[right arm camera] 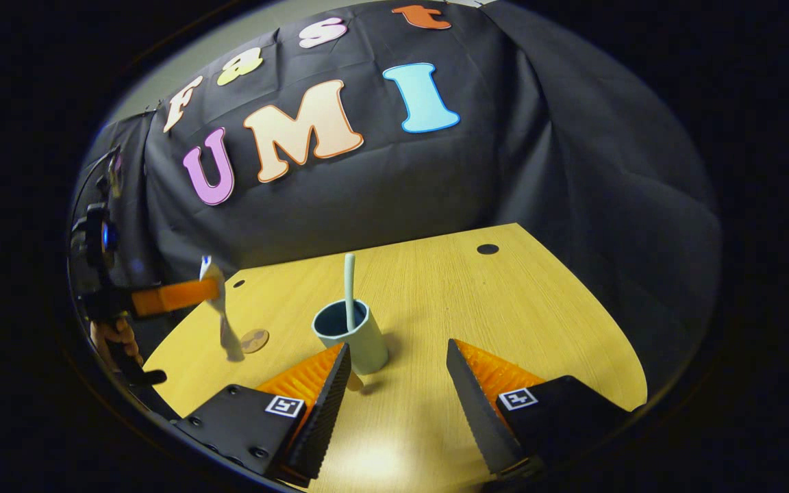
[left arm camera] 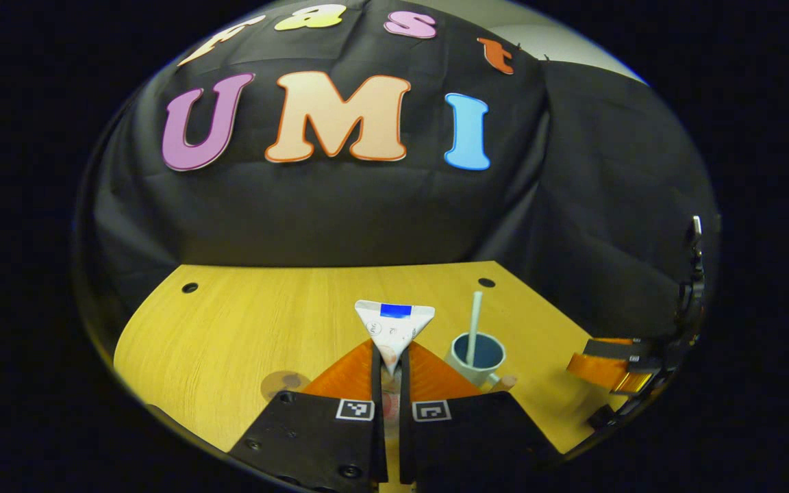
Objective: Put the toothbrush and toothpaste on the desktop into the cup, then pick up the cup and place it on the coaster on the desktop.
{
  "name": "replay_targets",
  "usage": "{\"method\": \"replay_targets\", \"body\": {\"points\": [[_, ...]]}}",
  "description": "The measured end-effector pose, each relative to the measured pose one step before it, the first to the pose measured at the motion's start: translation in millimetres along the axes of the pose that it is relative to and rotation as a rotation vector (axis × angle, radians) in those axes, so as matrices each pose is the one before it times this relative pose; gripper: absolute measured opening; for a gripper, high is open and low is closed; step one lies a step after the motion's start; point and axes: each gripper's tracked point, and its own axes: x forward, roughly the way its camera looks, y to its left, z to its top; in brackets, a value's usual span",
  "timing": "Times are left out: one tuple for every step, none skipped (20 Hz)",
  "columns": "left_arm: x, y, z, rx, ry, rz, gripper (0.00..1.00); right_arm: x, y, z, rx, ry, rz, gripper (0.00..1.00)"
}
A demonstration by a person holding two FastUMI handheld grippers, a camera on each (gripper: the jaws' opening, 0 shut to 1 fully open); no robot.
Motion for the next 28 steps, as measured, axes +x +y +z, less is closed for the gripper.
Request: {"method": "replay_targets", "body": {"points": [[5.88, -11.17, 11.53, 0.00517, -0.02072, -0.01486, 0.06, -3.30, -1.93, -4.23, 0.00127, 0.00730, -0.00038, 0.87], [6.63, -9.32, 11.27, 0.00560, -0.02297, -0.01591, 0.06, -3.02, -2.53, -3.49, 0.00163, 0.00401, -0.00285, 0.87], [8.20, -9.10, 9.84, 0.00395, -0.02324, -0.01527, 0.06, -3.35, -3.31, -1.76, 0.00289, 0.00403, -0.00159, 0.87], [7.66, -7.61, 8.52, 0.00132, -0.02042, -0.01352, 0.06, -1.72, -2.22, -0.61, 0.00387, 0.00141, -0.00448, 0.87], [8.75, -7.99, 5.91, -0.00268, -0.01168, -0.01425, 0.05, -2.83, -4.03, -2.49, 0.00539, 0.00185, -0.00286, 0.87], [7.48, -7.21, 3.19, -0.00651, -0.00828, -0.00951, 0.06, -3.80, -5.28, -1.75, 0.00561, 0.00232, -0.00383, 0.87], [7.27, -6.00, 3.07, -0.00537, -0.01148, -0.00645, 0.06, -1.55, -4.37, -1.90, 0.00481, 0.00420, -0.00447, 0.87], [7.02, -5.65, 2.40, -0.00926, -0.01204, -0.00488, 0.06, -2.02, -4.33, -1.68, 0.00331, 0.00276, -0.00342, 0.87], [7.58, -5.26, 0.17, -0.00993, -0.00454, -0.00833, 0.06, -1.65, -4.30, -1.97, 0.00182, 0.00363, -0.00493, 0.87], [6.34, -5.92, -0.78, -0.01231, -0.00065, -0.00728, 0.06, -1.27, -5.02, -1.15, 0.00222, 0.00348, -0.00387, 0.87], [5.79, -6.59, -4.97, -0.01403, 0.00441, -0.00598, 0.06, -1.08, -4.75, -1.89, 0.00371, 0.00514, -0.00242, 0.87], [4.75, -4.03, -6.57, -0.01397, 0.01464, -0.00205, 0.06, 0.02, -3.48, -1.41, 0.00258, 0.00442, -0.00257, 0.87], [4.27, -2.42, -7.11, -0.01141, 0.01490, 0.00098, 0.06, 0.60, -4.32, -0.32, 0.00286, 0.00392, -0.00273, 0.87], [2.41, -0.84, -6.04, -0.00844, 0.01238, 0.00698, 0.06, 0.89, -3.75, 0.82, 0.00385, 0.00323, -0.00129, 0.87], [4.58, 3.28, -4.73, -0.00391, 0.01005, 0.01033, 0.06, 0.66, -3.31, 0.95, 0.00207, 0.00124, -0.00060, 0.87], [2.39, 1.43, -5.00, -0.00316, 0.01058, 0.00960, 0.06, 1.53, -2.36, 1.37, -0.00002, 0.00073, 0.00080, 0.87], [2.46, 0.05, -6.48, -0.00246, 0.00582, 0.01203, 0.06, 0.50, -1.79, 0.68, -0.00168, 0.00128, 0.00219, 0.87], [-0.17, 1.86, -5.95, -0.00223, 0.00681, 0.01580, 0.06, 0.63, -1.14, 1.10, -0.00263, 0.00181, 0.00464, 0.87], [-2.10, 1.79, -7.19, -0.00189, 0.00303, 0.01803, 0.06, 2.04, 0.45, 1.75, -0.00351, 0.00095, 0.00592, 0.87], [-0.72, 3.00, -7.48, -0.00186, 0.00788, 0.02037, 0.06, 2.75, 0.92, 1.90, -0.00348, 0.00180, 0.00832, 0.87], [-0.48, 1.84, -7.21, -0.00030, 0.01360, 0.01624, 0.06, 2.79, 2.63, 1.95, -0.00379, 0.00314, 0.01215, 0.87], [-1.11, 1.23, -8.90, -0.00137, 0.02025, 0.01263, 0.08, 2.52, 2.68, 1.48, -0.00347, 0.00314, 0.00978, 0.80], [-4.15, 0.50, -8.46, 0.00592, 0.02010, 0.00794, 0.09, 2.65, 3.30, 1.05, -0.00434, 0.00659, 0.01249, 0.87], [-5.58, 1.53, -5.43, 0.00714, 0.01937, 0.01078, 0.14, 3.14, 4.69, 0.44, -0.00507, 0.01059, 0.01544, 0.87], [-3.90, 0.48, -4.75, 0.00539, 0.00310, 0.00343, 0.23, 3.96, 3.91, -0.71, -0.00631, 0.00974, 0.01389, 0.87], [-5.15, 2.45, 0.79, 0.00379, -0.01042, 0.01035, 0.42, 4.40, 5.17, -0.59, -0.00768, 0.02036, 0.01931, 0.89], [-7.06, 7.42, 0.30, 0.00189, -0.00859, 0.02485, 0.61, 4.51, 3.19, 0.24, -0.00621, 0.01652, 0.01108, 0.90], [-7.60, 5.47, 1.79, -0.00737, 0.00295, 0.01228, 0.80, 6.73, 5.19, 1.48, -0.00337, 0.02447, 0.01282, 0.94]]}}
